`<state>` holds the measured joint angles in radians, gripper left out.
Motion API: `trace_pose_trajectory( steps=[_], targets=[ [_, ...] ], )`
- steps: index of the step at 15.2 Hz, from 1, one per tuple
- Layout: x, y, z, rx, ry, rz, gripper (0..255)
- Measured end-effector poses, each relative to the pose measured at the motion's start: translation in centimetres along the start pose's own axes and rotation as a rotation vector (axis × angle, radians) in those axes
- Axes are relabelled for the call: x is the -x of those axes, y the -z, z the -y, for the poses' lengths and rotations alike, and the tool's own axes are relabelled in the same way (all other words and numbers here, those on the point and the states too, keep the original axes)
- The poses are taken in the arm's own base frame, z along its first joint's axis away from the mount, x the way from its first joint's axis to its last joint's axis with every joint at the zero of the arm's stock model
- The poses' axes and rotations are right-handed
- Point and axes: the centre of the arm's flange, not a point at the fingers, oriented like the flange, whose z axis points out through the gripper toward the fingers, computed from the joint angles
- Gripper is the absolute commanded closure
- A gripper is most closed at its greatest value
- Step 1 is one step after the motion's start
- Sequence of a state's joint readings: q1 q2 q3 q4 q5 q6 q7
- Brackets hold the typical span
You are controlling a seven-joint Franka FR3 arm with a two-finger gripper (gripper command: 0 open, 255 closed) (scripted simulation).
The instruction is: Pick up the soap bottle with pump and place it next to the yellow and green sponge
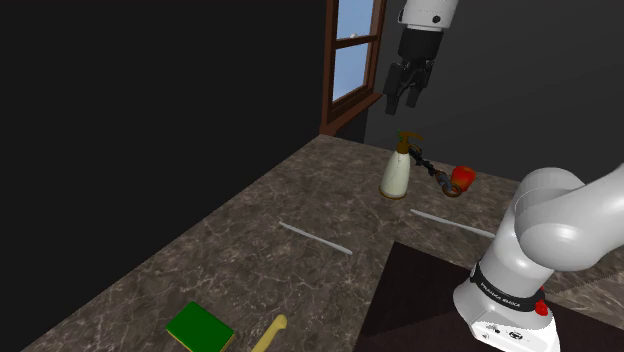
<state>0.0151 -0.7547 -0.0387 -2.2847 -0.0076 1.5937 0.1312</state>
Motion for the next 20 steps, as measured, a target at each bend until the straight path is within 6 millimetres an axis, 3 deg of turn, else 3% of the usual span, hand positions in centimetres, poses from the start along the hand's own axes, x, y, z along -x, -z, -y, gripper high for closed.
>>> trace_pose_trajectory(
  steps=[2, 5, 20],
  targets=[
    [-0.1, -0.3, -0.6, 0.0, -0.001, 0.0, 0],
    [-1.0, -1.7, -3.2, -0.002, -0.007, 0.003, 0],
    [-4.6, -10.7, -20.4, -0.014, -0.035, 0.015, 0]
  ],
)
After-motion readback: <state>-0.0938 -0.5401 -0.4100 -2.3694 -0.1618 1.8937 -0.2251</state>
